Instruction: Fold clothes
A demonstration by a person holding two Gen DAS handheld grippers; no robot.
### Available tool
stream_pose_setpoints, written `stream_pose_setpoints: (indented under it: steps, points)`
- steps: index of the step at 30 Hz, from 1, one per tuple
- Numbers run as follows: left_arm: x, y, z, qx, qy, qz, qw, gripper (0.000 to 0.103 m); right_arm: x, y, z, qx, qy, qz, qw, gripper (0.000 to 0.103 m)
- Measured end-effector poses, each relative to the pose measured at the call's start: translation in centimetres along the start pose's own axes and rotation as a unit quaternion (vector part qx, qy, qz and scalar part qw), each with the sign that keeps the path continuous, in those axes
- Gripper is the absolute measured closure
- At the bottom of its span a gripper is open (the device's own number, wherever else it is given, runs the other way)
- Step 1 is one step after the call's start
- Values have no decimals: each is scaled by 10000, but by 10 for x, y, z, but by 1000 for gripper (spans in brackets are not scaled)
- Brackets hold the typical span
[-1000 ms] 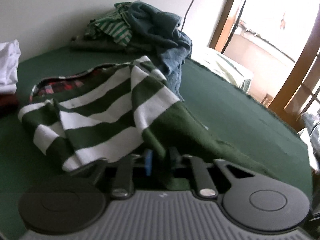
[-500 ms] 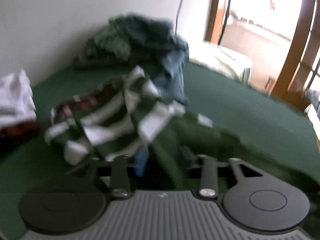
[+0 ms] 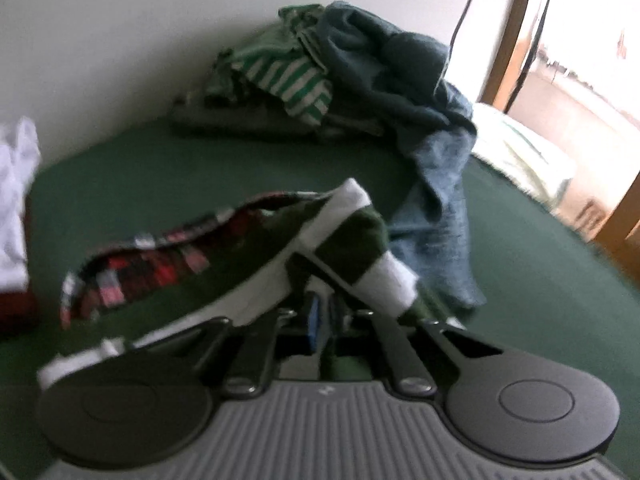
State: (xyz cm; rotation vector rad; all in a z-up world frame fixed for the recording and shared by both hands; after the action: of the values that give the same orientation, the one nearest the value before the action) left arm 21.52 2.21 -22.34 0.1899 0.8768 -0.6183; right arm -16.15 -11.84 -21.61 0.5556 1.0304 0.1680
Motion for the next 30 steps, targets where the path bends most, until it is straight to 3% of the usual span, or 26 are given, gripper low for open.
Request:
stream_pose_setpoints:
  steps: [2, 5, 8, 10, 14, 18, 21, 24, 25, 27, 30]
  points:
    - [0, -3, 0, 218, -60, 263, 9994, 91, 1, -4, -3, 108, 54, -43, 9999, 98]
    - [-1, -4, 0, 546, -125, 657, 9963, 79, 13, -15, -8, 250, 207, -376, 9988, 99]
    - [-12, -5, 1, 819, -202, 1033, 9911, 81, 12, -13, -5, 216, 243, -453, 9984, 96]
    - [-39, -8, 4, 738, -536, 936, 9914, 83, 5, -12, -6, 41, 335, -524, 9981, 90]
    - [-93, -25, -4, 653, -991, 413, 9921, 84, -14, -15, -7, -42, 167, -756, 9970, 89]
    - [-109, -69, -45, 1120, -718, -230, 9908, 82, -19, -1, 5, -244, -368, -479, 9979, 91]
    - [-99, -95, -76, 1515, -432, -263, 9872, 81, -6, 17, 9, -520, -402, -176, 9977, 91]
    - [-86, -109, -94, 1821, -288, -2, 9829, 81, 14, 11, 0, -709, -33, -672, 9952, 92]
    - [-86, -109, -96, 1816, -303, 49, 9829, 81, 12, 7, -4, -760, -38, -818, 9937, 101]
    - [-91, -109, -96, 1710, -247, -19, 9850, 81, 1, 0, -9, -728, -48, -894, 9933, 101]
    - [-113, -117, -106, 1583, -264, -317, 9865, 81, -14, -2, -10, -675, -220, -792, 9943, 91]
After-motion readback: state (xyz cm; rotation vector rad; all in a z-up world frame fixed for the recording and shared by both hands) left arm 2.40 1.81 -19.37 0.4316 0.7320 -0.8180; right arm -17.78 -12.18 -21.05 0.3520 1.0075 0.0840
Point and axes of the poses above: each gripper's, at about its wrist camera, not at the fingertips, and x roughly the way its jaws point, y to its left, z to its top, the point moved 8 cm from there along x, roughly the way its jaws point, and after that the axes turned 6 degrees about y, right-handed, at the moved point
